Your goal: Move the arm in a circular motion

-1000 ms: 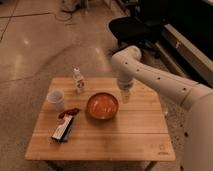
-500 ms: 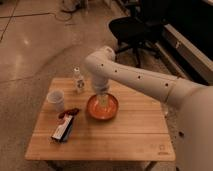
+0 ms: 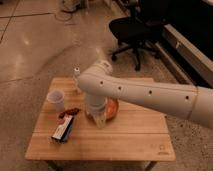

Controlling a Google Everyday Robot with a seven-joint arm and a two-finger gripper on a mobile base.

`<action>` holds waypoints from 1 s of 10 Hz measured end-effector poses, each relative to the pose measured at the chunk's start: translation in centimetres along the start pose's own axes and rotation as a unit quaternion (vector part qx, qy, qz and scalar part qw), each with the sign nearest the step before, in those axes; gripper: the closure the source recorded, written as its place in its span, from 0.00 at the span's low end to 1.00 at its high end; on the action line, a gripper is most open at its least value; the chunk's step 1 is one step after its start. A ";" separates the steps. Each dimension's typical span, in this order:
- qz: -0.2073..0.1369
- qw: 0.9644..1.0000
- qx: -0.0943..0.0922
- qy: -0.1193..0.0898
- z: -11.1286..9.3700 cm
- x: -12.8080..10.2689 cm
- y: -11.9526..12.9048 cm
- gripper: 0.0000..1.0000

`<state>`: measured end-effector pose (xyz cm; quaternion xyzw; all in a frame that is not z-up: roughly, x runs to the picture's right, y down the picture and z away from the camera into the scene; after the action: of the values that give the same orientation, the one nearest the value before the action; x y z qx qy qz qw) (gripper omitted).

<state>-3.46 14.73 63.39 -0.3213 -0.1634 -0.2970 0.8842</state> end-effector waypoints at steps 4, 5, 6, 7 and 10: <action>0.088 0.996 0.003 -0.009 -1.5 5.9 7.2 0.35; 0.125 0.992 0.006 -0.007 -1.7 8.5 8.7 0.35; 0.174 0.985 0.007 -0.001 -1.8 12.2 10.9 0.35; 0.204 0.979 0.008 0.004 -2.0 14.5 12.2 0.35; 0.289 0.957 0.010 0.031 -2.5 22.5 15.2 0.35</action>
<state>23.68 13.04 65.18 -0.3368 -0.0389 -0.0368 0.9401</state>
